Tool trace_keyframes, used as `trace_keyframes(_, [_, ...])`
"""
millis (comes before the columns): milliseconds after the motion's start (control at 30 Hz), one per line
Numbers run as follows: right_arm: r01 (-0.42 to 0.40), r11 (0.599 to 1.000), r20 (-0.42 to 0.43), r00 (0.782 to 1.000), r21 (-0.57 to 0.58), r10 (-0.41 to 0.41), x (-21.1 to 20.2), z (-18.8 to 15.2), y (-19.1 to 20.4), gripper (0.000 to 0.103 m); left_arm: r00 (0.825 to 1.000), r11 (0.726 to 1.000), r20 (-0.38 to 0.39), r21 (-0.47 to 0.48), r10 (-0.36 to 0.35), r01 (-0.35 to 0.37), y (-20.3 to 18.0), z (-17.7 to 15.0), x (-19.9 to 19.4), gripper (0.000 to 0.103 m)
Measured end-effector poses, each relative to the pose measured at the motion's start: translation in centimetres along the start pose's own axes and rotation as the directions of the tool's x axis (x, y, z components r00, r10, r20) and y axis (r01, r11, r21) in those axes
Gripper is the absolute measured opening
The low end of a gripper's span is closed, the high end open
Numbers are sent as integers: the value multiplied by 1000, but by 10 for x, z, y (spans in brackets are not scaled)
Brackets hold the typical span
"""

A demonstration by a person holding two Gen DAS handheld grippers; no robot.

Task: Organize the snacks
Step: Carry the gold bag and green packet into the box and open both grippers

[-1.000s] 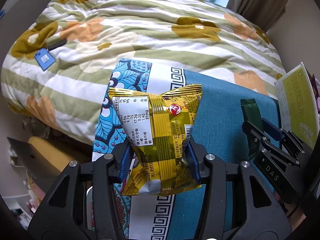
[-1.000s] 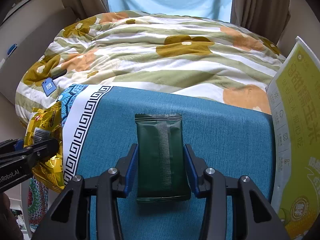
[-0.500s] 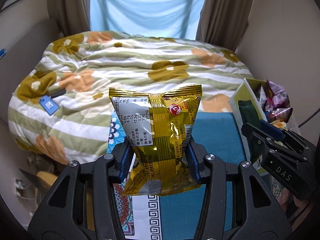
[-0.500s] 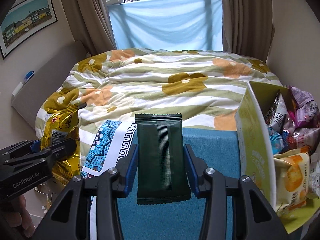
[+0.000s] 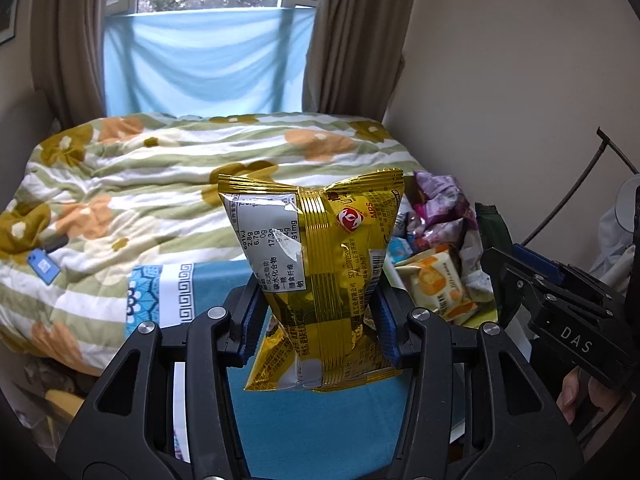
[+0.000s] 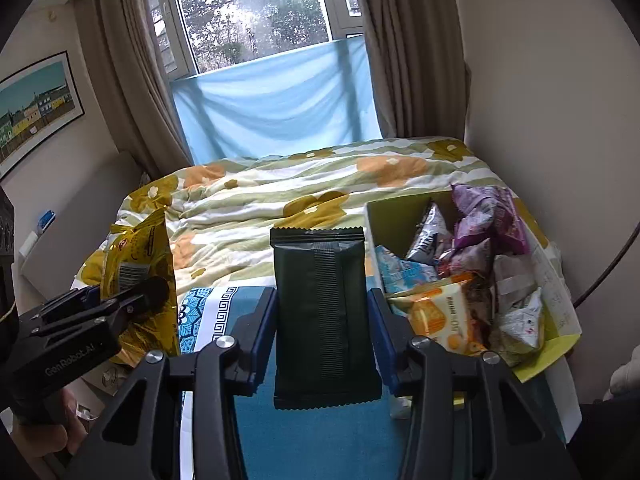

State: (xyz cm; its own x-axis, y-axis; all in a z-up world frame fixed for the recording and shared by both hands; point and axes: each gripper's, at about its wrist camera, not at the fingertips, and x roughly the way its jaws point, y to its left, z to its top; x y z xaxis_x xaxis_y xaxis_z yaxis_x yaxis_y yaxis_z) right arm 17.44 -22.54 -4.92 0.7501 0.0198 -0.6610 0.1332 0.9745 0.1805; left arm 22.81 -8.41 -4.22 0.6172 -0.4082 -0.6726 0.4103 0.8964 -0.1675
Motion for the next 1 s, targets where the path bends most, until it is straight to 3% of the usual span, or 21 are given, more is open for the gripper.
trace_keyframes(200, [49,999,23,999,23,-49,-26,15,-78,41,997,997,-21,-12,-78,78,-82,12,37,44])
trace_keyframes(500, [64,997,-21,998,32,-64,-28,29,-181,41,987,994,-119,-44,-107,102,-188,11,116,44])
trace_keyframes(600, [59,998,-49,997,23,-57,-20,31,-205,41,988,995,-129,-51,-88,82,-209,6,134,55])
trace_keyframes(633, [56,998,-59,997,22,-55,-17,31,-213,41,988,997,-140,-48,-59,53,-213,4,138,79])
trace_keyframes(667, [52,998,-70,996,22,-50,-13,31,-219,41,989,999,-144,-48,-19,13,-215,1,141,96])
trace_keyframes(700, [47,999,-79,996,23,-45,-11,31,-226,41,991,998,-137,-54,4,-12,-213,-3,141,99])
trace_keyframes(833, [29,999,-106,994,26,-26,1,29,-240,41,989,989,-146,-149,-11,-11,-185,-11,138,99])
trace_keyframes(1000, [-2,999,-122,993,36,6,10,23,-249,41,986,981,-141,-161,87,-110,-153,-16,116,99])
